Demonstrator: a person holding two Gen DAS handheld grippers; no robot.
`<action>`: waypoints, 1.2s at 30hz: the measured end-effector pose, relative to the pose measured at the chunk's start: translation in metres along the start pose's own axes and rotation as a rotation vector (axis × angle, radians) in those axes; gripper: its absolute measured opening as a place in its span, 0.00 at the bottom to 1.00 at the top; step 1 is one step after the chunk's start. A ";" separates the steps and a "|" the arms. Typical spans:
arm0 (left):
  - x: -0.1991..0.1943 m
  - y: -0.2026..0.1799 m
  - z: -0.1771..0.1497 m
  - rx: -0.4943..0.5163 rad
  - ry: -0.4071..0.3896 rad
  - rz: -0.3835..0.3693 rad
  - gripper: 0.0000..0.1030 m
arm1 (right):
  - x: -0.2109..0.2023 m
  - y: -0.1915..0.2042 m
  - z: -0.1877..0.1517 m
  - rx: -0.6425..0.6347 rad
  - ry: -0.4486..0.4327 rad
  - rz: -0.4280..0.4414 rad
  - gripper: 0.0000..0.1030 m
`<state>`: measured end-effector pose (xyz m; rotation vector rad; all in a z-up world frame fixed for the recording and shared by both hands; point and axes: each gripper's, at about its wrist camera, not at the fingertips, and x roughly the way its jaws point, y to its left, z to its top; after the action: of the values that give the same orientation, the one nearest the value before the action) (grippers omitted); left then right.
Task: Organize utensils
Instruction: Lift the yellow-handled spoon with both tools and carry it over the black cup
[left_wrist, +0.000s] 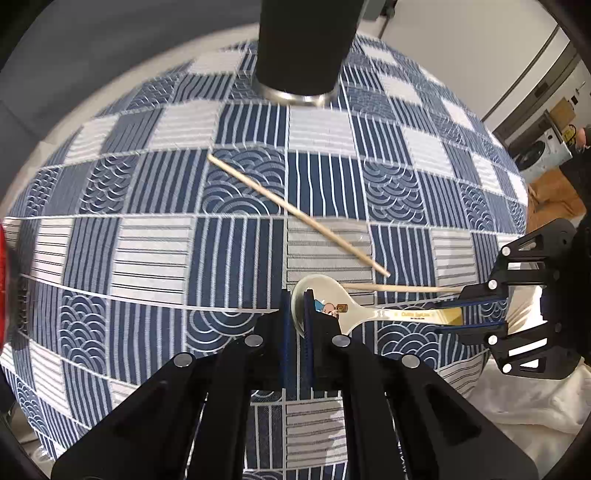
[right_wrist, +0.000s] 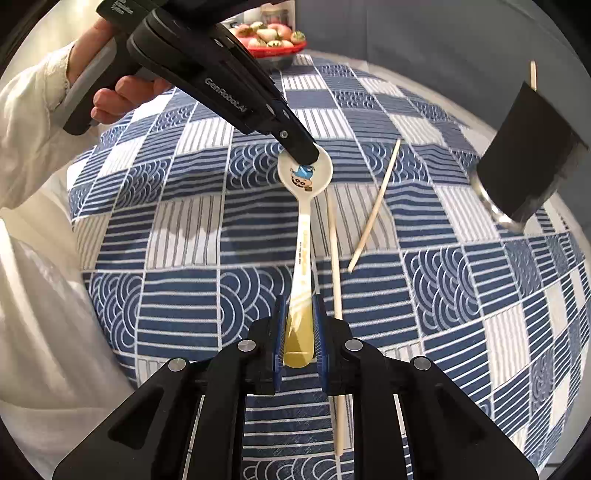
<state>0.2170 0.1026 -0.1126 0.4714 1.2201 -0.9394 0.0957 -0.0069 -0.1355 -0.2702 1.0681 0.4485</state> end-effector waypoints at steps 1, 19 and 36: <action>-0.005 -0.002 0.000 0.006 -0.010 0.012 0.07 | -0.002 0.000 0.002 -0.004 -0.005 -0.005 0.13; -0.094 -0.009 0.040 0.089 -0.113 0.216 0.07 | -0.048 -0.014 0.058 -0.053 -0.130 -0.065 0.13; -0.157 -0.030 0.103 0.025 -0.141 0.435 0.07 | -0.092 -0.074 0.094 -0.189 -0.283 0.011 0.13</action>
<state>0.2440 0.0639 0.0719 0.6487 0.9277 -0.6042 0.1672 -0.0523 -0.0105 -0.3562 0.7516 0.5805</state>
